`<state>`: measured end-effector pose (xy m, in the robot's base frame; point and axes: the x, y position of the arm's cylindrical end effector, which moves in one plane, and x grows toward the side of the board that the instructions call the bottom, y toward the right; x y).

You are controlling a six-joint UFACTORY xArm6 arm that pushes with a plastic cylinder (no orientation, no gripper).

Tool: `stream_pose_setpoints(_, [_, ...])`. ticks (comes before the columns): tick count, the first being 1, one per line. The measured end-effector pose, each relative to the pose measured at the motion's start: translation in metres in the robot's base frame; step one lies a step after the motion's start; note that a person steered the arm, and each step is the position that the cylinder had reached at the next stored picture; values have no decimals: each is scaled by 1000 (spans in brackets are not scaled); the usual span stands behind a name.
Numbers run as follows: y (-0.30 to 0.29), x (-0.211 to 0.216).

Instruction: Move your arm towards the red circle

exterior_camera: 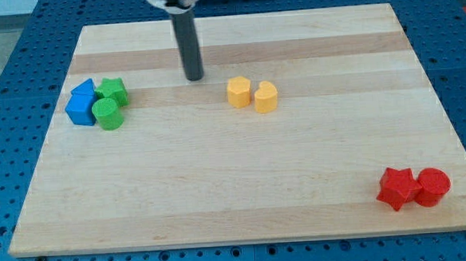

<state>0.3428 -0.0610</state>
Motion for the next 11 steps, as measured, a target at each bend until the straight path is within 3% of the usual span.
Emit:
stream_pose_setpoints(3, [165,-18])
stream_pose_setpoints(4, [256,-18])
stream_pose_setpoints(5, [340,8])
stream_pose_setpoints(6, [395,61])
stream_pose_setpoints(8, [406,112])
stream_pose_setpoints(9, [406,164])
stream_pose_setpoints(10, [388,224])
stream_pose_setpoints(11, [333,261])
